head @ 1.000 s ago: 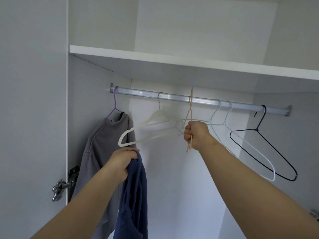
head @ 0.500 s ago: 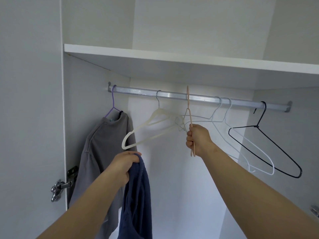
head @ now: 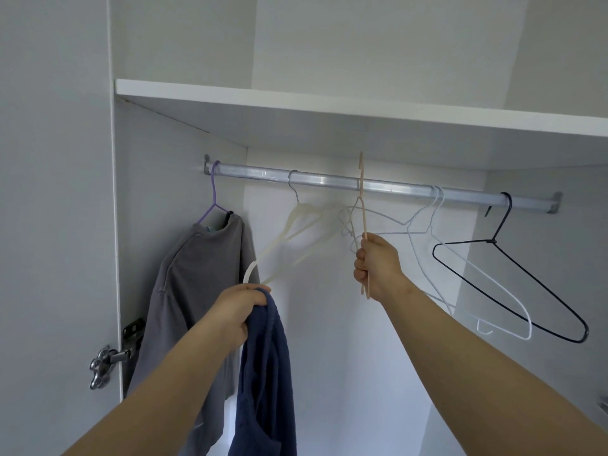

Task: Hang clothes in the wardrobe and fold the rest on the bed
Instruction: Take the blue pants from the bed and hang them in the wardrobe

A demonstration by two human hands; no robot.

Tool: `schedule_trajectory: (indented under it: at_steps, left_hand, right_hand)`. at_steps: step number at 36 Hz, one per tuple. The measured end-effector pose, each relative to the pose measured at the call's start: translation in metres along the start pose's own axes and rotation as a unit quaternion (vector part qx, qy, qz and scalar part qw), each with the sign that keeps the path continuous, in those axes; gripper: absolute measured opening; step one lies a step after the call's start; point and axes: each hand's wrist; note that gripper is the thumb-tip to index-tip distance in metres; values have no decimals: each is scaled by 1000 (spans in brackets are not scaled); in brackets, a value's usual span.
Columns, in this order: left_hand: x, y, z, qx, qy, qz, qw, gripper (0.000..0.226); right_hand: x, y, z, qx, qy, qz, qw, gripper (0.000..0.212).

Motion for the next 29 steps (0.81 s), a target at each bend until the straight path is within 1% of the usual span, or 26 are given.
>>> schedule_trajectory:
  at_steps: [4, 11, 16, 22, 29]
  left_hand:
    - [2, -2, 1, -2, -5, 2, 1000, 21]
    - [7, -2, 9, -8, -18, 2, 1000, 22]
    - [10, 0, 13, -18, -21, 6, 1000, 22]
    - [12, 1, 16, -26, -22, 2, 999, 22]
    - [16, 3, 28, -37, -34, 1, 999, 23]
  right_hand:
    - [-1, 0, -11, -8, 12, 5, 1000, 30]
    - [-7, 7, -25, -10, 2, 7, 1000, 28]
    - [-11, 9, -35, -10, -6, 8, 1000, 36]
    - [-16, 18, -45, -15, -19, 14, 1000, 27]
    - [-32, 37, -69, -3, -8, 3, 1000, 32]
Point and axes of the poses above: each hand's wrist, its own y-axis away from the middle knuckle, its own x-axis out of the palm, z = x × y
